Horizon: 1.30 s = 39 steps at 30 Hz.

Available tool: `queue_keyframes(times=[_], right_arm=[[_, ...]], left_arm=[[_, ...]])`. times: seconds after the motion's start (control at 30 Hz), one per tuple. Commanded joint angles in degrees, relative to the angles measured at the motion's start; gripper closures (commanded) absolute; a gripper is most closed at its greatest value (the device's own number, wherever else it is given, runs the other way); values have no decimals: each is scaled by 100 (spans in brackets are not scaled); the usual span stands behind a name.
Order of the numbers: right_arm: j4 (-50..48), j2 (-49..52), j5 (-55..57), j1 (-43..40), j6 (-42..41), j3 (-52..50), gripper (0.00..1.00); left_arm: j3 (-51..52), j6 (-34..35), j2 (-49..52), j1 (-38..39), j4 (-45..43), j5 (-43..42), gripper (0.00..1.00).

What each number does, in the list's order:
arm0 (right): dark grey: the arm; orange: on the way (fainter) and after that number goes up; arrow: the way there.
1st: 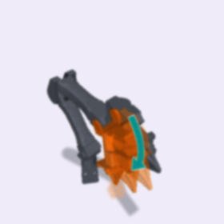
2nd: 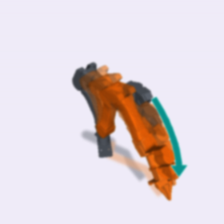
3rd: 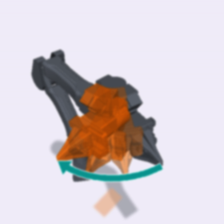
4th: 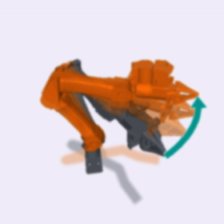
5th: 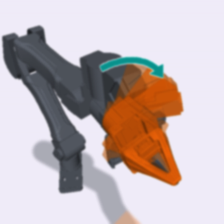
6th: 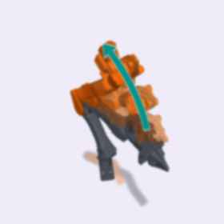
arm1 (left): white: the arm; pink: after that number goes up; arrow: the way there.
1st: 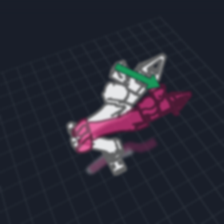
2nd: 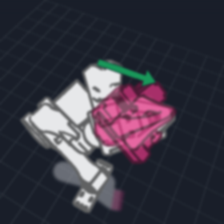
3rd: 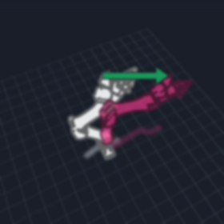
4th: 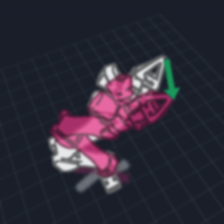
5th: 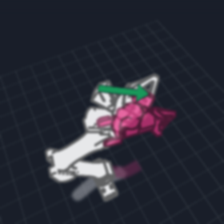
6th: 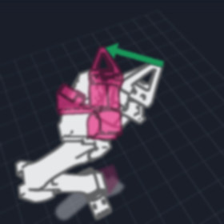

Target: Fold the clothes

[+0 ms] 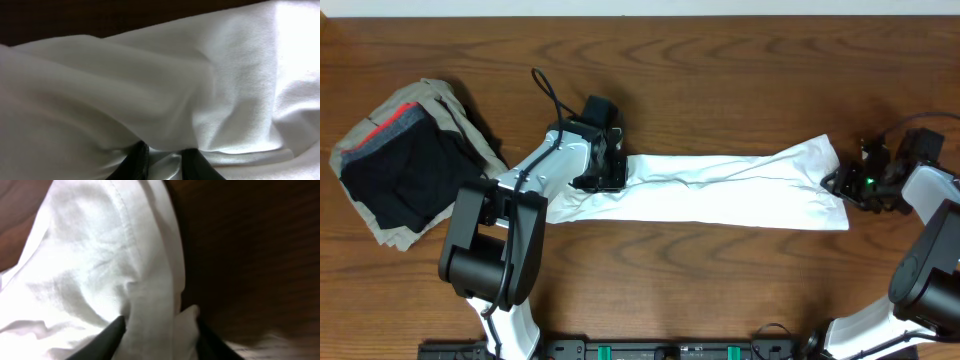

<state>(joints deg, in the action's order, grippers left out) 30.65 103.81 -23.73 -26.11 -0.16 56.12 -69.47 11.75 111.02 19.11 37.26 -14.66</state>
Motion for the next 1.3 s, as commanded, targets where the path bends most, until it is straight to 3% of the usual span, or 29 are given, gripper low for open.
queue_keyframes(times=[0.0,0.07,0.1,0.47,0.77,0.97,1.27], right_arm=[[44,216,-249,101,4,-146,74],[39,216,-291,101,7,-146,96],[33,216,-289,101,7,-146,99],[573,-260,511,-219,-151,791,99],[2120,-675,935,-146,35,2184,99],[2909,-682,1029,603,155,2293,99],[2896,-671,1300,2310,-76,2293,99]], left_arm=[[72,-33,304,-79,168,326,76],[72,-33,299,-79,205,326,76],[72,-33,291,-79,214,326,76],[-26,-35,-896,-79,345,330,75],[-26,-31,-1596,-79,472,328,72],[-24,-33,-1593,-79,651,328,72],[-24,-31,-1593,-79,800,328,71]])
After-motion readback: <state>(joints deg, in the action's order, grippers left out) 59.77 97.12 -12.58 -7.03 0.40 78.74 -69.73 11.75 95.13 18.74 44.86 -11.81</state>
